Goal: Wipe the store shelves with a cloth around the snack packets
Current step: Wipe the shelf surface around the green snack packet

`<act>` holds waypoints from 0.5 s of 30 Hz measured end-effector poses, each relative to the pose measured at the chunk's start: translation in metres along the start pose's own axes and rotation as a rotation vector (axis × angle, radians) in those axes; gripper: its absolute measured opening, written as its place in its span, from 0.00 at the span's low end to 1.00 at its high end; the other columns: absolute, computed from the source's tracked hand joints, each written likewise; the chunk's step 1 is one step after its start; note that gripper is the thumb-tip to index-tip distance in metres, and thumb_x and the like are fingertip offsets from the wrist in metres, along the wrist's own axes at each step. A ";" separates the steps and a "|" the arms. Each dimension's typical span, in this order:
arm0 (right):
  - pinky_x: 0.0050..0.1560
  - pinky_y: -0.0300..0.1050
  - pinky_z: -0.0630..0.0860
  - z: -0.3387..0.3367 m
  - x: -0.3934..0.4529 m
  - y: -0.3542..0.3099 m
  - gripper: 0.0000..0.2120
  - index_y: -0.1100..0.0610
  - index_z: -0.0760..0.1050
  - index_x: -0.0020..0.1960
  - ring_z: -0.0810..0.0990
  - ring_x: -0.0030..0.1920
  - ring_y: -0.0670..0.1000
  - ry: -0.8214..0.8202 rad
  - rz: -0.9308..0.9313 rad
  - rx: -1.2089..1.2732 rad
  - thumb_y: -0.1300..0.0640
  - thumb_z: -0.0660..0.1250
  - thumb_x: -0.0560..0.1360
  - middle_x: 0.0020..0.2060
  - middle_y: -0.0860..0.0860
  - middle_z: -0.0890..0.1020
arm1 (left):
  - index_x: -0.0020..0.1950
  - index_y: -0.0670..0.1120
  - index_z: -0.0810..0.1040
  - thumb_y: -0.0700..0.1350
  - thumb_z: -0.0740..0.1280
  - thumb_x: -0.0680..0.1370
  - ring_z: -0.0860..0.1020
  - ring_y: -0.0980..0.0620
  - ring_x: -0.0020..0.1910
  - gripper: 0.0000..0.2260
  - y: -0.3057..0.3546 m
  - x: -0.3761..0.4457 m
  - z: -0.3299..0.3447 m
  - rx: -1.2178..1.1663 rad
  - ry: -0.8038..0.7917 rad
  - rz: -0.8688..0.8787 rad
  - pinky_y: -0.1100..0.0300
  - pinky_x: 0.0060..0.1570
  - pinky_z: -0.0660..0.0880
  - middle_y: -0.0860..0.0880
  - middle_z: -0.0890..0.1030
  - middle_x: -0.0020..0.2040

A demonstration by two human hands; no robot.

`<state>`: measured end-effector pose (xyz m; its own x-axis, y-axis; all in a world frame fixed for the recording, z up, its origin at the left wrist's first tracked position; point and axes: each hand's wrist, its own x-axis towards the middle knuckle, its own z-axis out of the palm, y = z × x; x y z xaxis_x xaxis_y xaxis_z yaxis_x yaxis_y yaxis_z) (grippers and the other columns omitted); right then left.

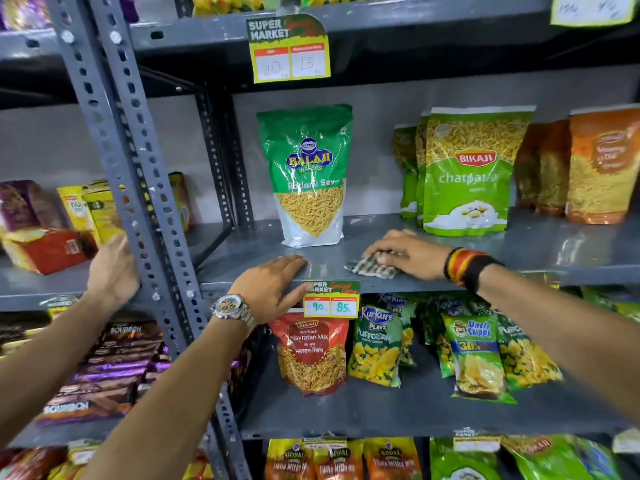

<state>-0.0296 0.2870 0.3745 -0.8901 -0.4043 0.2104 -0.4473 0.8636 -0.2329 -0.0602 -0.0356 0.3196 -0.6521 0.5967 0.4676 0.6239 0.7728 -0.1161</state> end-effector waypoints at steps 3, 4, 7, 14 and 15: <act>0.57 0.45 0.69 -0.025 -0.022 0.011 0.13 0.43 0.75 0.63 0.74 0.55 0.50 -0.123 -0.014 0.042 0.50 0.59 0.81 0.52 0.50 0.75 | 0.75 0.48 0.68 0.68 0.49 0.80 0.74 0.46 0.69 0.33 0.001 0.000 -0.003 -0.014 -0.049 -0.028 0.49 0.63 0.74 0.47 0.73 0.73; 0.56 0.44 0.69 -0.032 -0.022 0.015 0.13 0.45 0.75 0.64 0.75 0.55 0.51 -0.091 0.001 0.053 0.52 0.59 0.81 0.52 0.49 0.75 | 0.75 0.48 0.68 0.68 0.49 0.80 0.74 0.46 0.69 0.33 0.001 -0.001 -0.005 -0.014 -0.064 -0.035 0.49 0.63 0.74 0.47 0.73 0.74; 0.57 0.43 0.68 -0.031 -0.012 0.028 0.14 0.52 0.75 0.65 0.74 0.57 0.52 0.029 0.092 0.103 0.56 0.59 0.81 0.48 0.47 0.73 | 0.73 0.46 0.70 0.66 0.50 0.80 0.75 0.44 0.67 0.31 0.013 0.003 -0.008 0.001 -0.063 -0.005 0.49 0.64 0.73 0.45 0.74 0.72; 0.56 0.53 0.70 -0.016 -0.035 0.038 0.12 0.43 0.75 0.62 0.72 0.51 0.55 0.016 0.023 0.017 0.52 0.58 0.81 0.47 0.54 0.73 | 0.75 0.44 0.68 0.62 0.51 0.82 0.74 0.42 0.68 0.30 0.067 0.042 -0.012 0.025 -0.083 0.073 0.49 0.67 0.70 0.43 0.74 0.72; 0.56 0.51 0.71 -0.023 -0.044 0.037 0.12 0.43 0.75 0.62 0.73 0.51 0.55 -0.038 -0.001 0.039 0.52 0.58 0.81 0.49 0.54 0.73 | 0.75 0.43 0.68 0.63 0.50 0.81 0.74 0.42 0.68 0.31 0.071 0.043 -0.009 0.023 -0.101 0.071 0.49 0.67 0.70 0.43 0.74 0.73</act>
<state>-0.0047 0.3437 0.3785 -0.8922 -0.4167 0.1742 -0.4502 0.8512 -0.2696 -0.0403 0.0428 0.3400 -0.6472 0.6682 0.3670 0.6609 0.7317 -0.1669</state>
